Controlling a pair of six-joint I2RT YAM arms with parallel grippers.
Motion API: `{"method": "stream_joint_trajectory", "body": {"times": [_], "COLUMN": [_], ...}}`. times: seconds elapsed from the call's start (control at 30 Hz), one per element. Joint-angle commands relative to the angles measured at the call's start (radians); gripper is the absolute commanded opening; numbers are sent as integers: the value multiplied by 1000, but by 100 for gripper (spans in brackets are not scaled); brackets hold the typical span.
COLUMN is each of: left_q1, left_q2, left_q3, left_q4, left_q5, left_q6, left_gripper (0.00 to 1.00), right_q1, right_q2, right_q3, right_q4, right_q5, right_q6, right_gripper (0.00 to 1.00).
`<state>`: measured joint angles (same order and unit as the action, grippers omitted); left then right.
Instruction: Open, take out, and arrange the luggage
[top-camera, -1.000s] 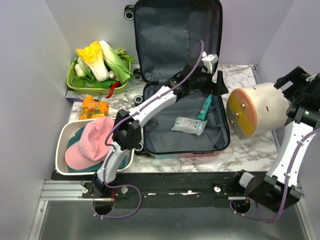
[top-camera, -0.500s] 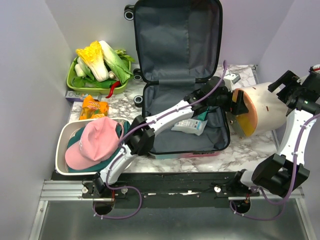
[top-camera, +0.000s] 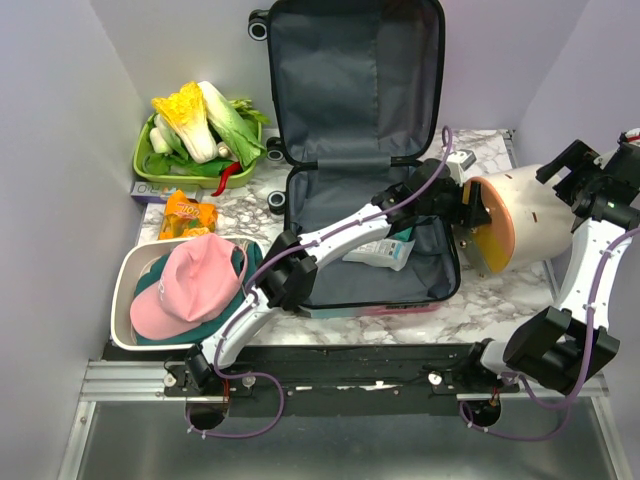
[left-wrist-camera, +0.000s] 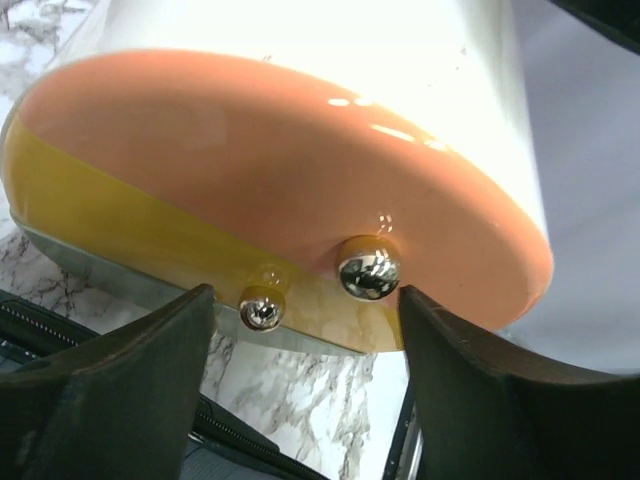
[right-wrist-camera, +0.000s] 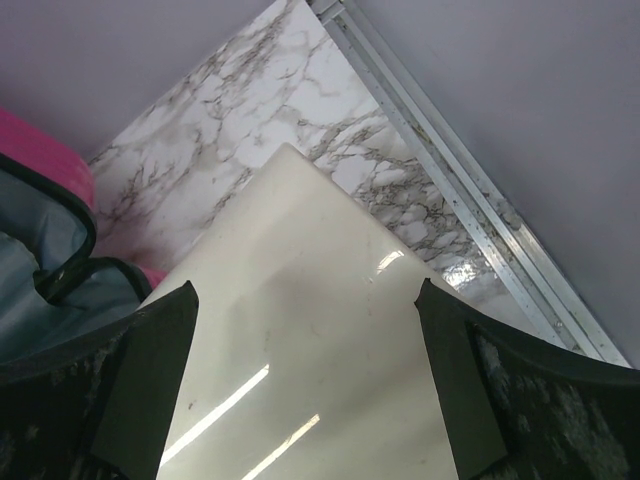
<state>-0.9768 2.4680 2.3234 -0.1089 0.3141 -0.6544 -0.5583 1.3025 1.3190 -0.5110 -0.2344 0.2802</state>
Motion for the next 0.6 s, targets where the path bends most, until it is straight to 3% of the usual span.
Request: {"method": "stream_joint_trajectory", "body": {"times": [0.0,0.57], "left_q1": [-5,-11], "left_q2": [-3,49], "left_q3": [41,82], "left_q4": [58,140], "left_q5": [16,89], "left_q6": [-2,-53], "left_gripper": [77,63], "right_q1": [3,3], "right_q2": [27,1], "right_q3": [-33,-44], "right_q4": [-44,-34], "right_q5": [-46,-42], "right_q6": [17,17], "right_gripper": [100,100]}}
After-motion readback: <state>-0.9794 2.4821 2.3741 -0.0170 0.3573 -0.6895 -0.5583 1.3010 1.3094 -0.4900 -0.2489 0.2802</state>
